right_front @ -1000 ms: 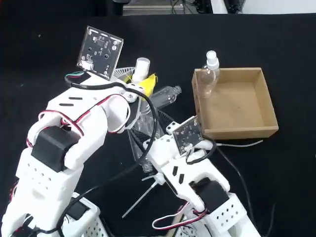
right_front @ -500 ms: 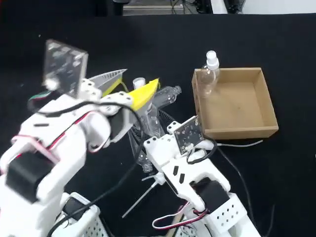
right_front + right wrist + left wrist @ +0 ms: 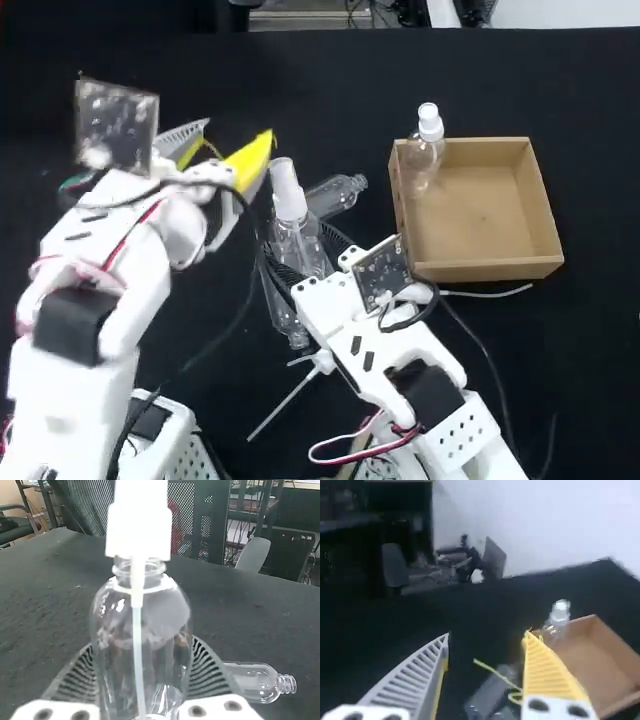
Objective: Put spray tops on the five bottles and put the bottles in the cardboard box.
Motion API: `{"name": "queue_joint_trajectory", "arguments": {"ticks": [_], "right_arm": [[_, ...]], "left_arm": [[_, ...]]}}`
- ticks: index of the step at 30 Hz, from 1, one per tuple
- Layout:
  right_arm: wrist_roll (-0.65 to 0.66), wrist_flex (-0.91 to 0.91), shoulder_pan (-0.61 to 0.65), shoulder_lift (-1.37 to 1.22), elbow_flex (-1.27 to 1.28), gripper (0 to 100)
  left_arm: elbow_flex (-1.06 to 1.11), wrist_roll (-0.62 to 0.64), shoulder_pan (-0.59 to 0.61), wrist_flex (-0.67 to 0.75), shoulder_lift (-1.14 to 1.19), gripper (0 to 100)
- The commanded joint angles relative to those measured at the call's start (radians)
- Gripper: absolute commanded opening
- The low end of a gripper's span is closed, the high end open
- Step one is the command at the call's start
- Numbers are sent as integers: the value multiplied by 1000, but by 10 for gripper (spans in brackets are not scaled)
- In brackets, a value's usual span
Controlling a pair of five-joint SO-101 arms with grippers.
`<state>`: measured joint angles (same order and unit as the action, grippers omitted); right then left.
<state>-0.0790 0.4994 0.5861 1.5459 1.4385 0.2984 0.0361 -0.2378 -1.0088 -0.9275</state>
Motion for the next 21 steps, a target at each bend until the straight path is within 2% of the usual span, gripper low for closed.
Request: {"name": "queue_joint_trajectory", "arguments": {"ticks": [1,4,11,21], "right_arm": [[-6,-29,8,27,-18,11],[-6,-29,8,27,-18,11],[-3,-29,8,27,-18,11],[-3,-14,6,27,-18,11]], "left_arm": [[48,-9,31,147,31,213],[56,-14,-5,129,31,213],[10,-15,-73,-41,29,213],[-179,-18,-74,-51,-41,213]]}}
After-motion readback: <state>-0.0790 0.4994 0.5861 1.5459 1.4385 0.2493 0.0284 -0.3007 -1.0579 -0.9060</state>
